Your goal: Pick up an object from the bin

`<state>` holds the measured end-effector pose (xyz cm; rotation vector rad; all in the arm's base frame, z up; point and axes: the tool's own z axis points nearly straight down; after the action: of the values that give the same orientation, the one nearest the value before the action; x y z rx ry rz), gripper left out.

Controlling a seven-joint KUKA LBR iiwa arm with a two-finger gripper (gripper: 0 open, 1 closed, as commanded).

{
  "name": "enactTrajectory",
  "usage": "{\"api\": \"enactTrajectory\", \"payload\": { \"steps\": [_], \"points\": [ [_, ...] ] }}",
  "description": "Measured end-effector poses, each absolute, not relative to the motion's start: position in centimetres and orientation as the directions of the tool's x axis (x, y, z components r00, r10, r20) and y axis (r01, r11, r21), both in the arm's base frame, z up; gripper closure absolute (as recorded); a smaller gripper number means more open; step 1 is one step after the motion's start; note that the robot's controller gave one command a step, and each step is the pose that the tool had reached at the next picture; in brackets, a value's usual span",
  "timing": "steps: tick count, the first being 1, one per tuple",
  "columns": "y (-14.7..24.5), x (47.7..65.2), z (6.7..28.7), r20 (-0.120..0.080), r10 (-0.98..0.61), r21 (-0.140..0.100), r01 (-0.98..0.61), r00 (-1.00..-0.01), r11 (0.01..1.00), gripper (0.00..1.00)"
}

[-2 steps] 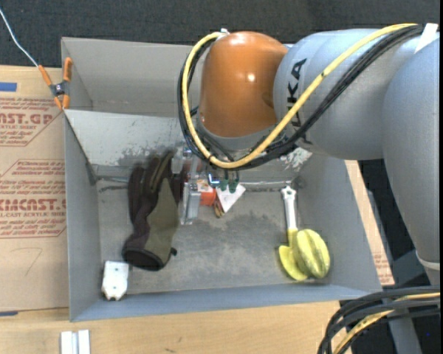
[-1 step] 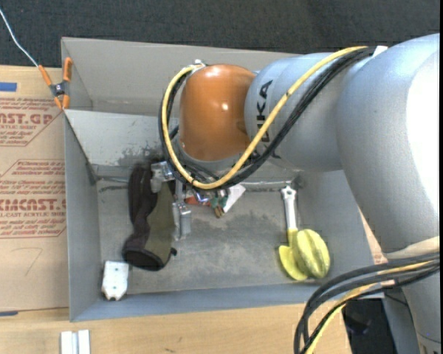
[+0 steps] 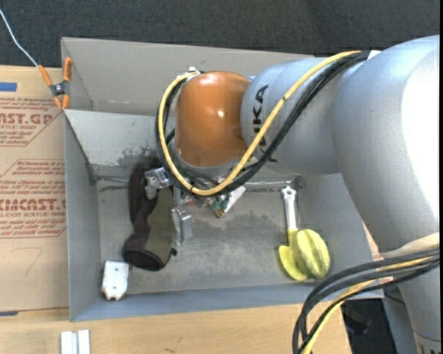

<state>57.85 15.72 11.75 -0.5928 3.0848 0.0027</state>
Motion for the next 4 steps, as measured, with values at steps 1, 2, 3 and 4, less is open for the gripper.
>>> {"api": "enactTrajectory", "payload": {
  "steps": [1, 2, 3, 4],
  "points": [
    [17.4, 58.5, 12.4, -0.006, -0.671, 0.001, -0.671, -0.741, 0.741, 0.0],
    [17.6, 59.2, 7.1, -0.006, -0.711, 0.003, -0.711, -0.703, 0.703, 0.0],
    [17.2, 59.5, 7.2, -0.013, -0.9, -0.003, -0.9, -0.436, 0.436, 1.0],
    [17.2, 59.5, 7.2, -0.013, -0.9, -0.002, -0.9, -0.436, 0.436, 1.0]
  ]
}}
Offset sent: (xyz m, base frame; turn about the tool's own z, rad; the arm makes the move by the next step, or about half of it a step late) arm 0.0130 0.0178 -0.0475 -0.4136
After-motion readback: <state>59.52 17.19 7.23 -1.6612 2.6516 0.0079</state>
